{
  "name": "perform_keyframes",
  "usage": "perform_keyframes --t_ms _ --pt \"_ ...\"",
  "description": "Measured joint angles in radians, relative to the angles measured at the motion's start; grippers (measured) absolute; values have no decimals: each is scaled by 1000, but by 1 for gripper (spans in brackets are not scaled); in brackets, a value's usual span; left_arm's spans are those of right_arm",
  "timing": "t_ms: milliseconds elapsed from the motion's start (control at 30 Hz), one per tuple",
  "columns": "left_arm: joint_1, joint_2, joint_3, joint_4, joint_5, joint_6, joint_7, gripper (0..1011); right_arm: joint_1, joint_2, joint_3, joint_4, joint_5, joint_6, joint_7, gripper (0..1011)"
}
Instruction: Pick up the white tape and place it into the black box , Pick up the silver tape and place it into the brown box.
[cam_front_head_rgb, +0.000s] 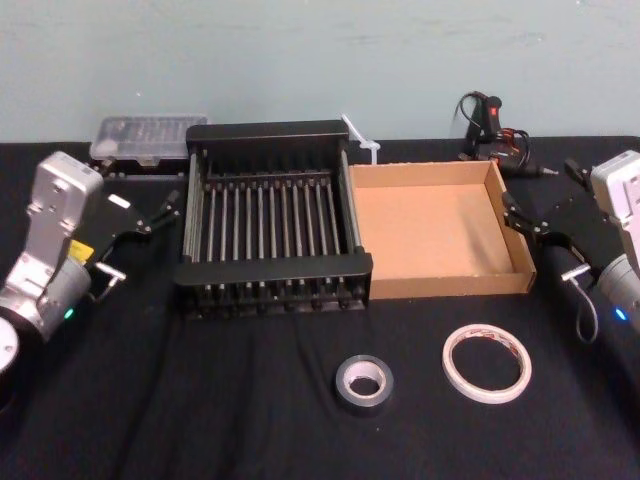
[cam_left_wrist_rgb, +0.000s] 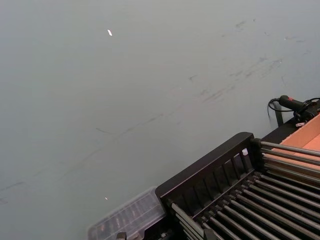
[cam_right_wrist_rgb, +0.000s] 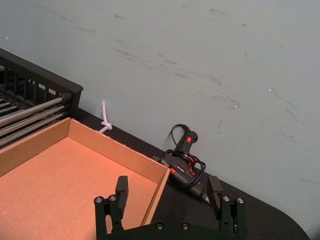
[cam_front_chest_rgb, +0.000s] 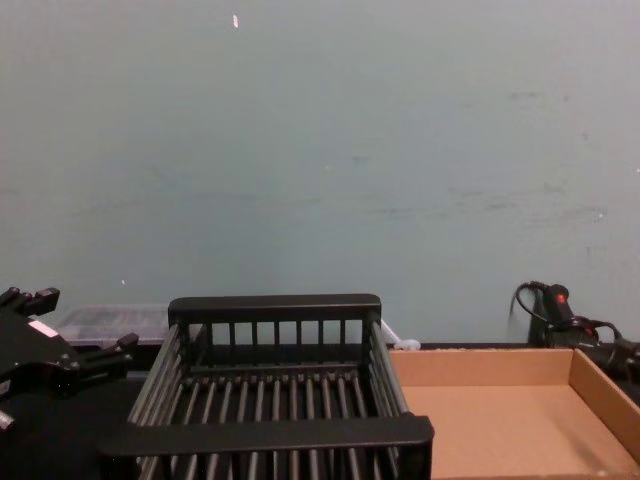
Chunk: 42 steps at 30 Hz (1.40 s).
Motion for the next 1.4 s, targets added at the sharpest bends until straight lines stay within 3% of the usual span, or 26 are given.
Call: perform_keyframes --t_ms 1400 --pt "0 0 0 0 0 0 0 1001 0 0 0 0 0 0 0 1002"
